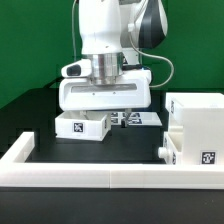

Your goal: Assemble drawer

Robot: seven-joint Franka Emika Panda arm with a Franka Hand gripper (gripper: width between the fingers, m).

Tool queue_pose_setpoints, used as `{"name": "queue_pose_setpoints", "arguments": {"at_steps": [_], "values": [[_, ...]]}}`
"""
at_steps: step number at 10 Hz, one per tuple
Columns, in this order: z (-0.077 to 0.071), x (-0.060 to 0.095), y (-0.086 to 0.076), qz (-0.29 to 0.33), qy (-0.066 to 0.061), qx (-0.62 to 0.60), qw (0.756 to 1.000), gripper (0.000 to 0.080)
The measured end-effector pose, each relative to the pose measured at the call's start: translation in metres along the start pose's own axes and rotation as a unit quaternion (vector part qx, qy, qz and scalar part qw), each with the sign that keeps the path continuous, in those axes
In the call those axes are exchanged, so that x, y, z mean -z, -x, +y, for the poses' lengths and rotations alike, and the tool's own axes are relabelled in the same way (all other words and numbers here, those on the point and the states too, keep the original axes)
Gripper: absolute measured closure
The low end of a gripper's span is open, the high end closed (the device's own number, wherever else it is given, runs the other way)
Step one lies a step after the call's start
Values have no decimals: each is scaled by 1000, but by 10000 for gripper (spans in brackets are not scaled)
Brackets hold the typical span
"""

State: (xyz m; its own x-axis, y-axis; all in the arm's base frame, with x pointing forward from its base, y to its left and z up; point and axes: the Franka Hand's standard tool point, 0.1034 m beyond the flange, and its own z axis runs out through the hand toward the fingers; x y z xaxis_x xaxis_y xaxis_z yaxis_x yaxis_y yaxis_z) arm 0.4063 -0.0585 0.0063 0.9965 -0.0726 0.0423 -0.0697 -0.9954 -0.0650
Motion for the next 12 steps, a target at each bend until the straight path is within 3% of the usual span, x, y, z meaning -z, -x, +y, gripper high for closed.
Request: {"name": "queue_pose_setpoints", "arguments": {"at_steps": [2,6,7,8,12], "values": [[1,0,1,0,0,6,1000,151],[1,0,1,0,0,17,1000,707],[0,0,0,0,0,18,1000,707],[-1,0,-1,1,0,19,1000,756],[-7,1,-4,4,0,26,1000,756]]}}
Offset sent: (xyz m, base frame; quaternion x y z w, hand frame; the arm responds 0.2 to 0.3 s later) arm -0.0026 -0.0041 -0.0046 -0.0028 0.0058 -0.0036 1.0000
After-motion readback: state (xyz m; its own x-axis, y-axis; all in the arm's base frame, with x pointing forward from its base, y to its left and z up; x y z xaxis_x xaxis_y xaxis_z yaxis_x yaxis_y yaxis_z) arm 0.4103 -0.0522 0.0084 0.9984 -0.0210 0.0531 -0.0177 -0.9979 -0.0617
